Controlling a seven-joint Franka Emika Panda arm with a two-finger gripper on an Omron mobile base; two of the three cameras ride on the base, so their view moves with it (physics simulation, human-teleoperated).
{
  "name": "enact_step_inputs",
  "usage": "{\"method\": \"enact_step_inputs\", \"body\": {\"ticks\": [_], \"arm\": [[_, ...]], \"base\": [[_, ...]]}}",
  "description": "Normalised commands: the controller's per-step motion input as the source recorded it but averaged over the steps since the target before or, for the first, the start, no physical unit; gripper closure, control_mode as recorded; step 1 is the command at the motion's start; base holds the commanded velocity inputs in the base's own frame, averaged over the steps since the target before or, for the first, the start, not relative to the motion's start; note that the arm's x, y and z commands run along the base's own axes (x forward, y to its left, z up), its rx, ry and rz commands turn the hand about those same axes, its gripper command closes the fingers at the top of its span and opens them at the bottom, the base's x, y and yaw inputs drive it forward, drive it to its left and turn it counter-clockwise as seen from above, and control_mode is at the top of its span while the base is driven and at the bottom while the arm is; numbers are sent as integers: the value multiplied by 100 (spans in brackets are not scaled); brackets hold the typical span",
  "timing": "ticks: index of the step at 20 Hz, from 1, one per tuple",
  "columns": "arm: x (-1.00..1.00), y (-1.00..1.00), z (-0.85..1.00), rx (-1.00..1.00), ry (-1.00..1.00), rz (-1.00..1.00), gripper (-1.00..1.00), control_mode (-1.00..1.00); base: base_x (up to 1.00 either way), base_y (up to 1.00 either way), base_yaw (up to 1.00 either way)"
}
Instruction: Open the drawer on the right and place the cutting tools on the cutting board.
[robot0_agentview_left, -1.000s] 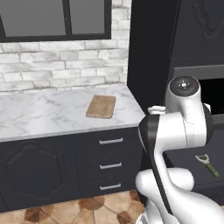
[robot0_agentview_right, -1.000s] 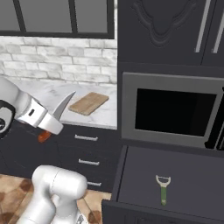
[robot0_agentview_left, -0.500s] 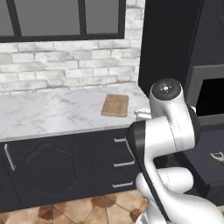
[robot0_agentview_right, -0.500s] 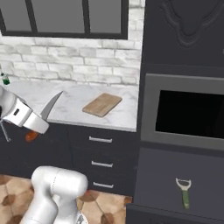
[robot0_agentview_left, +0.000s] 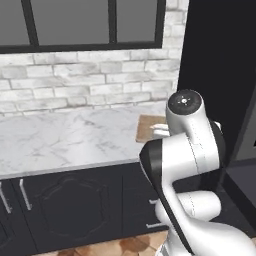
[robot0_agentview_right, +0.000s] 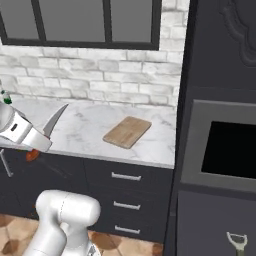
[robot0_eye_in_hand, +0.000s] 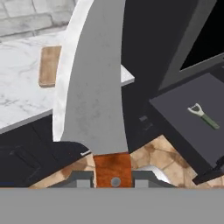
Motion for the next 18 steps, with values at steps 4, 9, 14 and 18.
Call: {"method": "enact_step_inputs", "body": {"ticks": [4,9,14,18], "arm": [[0,0,0,0,0,0,100,100],[0,0,0,0,0,0,100,100],[29,-5,0,3,4,-1,100,-100],[69,-19,-7,16,15,-4,100,-100]], "base": [[96,0,0],[86,3,0],[47,-2,0],[0,0,0]]}}
